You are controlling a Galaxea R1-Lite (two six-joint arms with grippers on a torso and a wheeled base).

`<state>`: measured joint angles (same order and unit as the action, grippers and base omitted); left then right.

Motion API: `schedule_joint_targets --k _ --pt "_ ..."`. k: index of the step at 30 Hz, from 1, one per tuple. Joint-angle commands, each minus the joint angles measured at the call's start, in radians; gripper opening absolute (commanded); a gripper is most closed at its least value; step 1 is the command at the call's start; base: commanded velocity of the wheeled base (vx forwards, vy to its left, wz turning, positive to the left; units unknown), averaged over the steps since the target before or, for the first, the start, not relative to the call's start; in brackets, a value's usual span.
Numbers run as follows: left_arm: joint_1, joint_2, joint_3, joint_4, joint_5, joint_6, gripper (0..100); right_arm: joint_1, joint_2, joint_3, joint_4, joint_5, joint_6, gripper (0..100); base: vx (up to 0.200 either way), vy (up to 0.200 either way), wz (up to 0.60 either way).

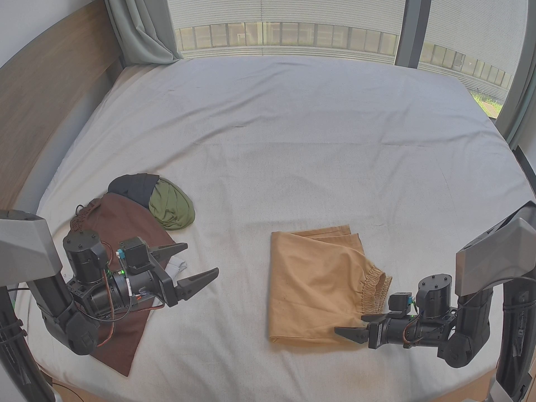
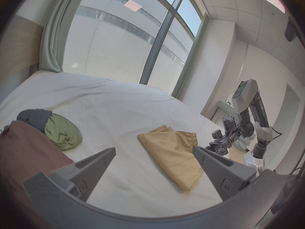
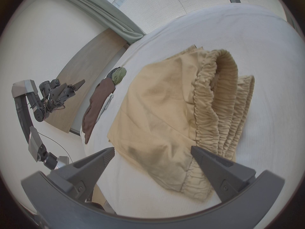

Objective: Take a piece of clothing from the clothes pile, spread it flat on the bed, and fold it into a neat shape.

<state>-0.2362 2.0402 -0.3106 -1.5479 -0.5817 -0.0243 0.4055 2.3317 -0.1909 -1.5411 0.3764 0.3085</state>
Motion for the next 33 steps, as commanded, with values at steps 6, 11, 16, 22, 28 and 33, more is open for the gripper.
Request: schedule_joint_targets --k 6,11,16,22,28,33 --pt "0.003 -0.037 0.004 0.000 -0.004 0.027 100 -0.050 -0.138 -0.154 -0.001 -0.011 0.092 100 0.000 0.000 0.00" --pt "-0.003 -0.037 0.002 0.000 -0.003 0.027 100 -0.076 -0.114 -0.180 0.001 -0.054 0.096 100 0.000 0.000 0.00" --pt "-0.005 -0.038 0.002 0.000 -0.001 0.029 100 -0.097 -0.014 -0.211 -0.001 -0.070 0.092 100 0.000 0.000 0.00" --pt "-0.002 -0.038 -0.001 0.000 -0.001 0.027 100 -0.114 0.032 -0.233 -0.001 -0.083 0.090 100 0.000 0.000 0.00" --pt "0.000 -0.038 -0.002 0.000 -0.001 0.027 100 -0.114 0.028 -0.239 -0.002 -0.085 0.090 100 0.000 0.000 0.00" --pt "-0.003 -0.040 0.001 0.000 -0.001 0.027 100 -0.102 -0.054 -0.196 -0.001 -0.074 0.090 100 0.000 0.000 0.00"
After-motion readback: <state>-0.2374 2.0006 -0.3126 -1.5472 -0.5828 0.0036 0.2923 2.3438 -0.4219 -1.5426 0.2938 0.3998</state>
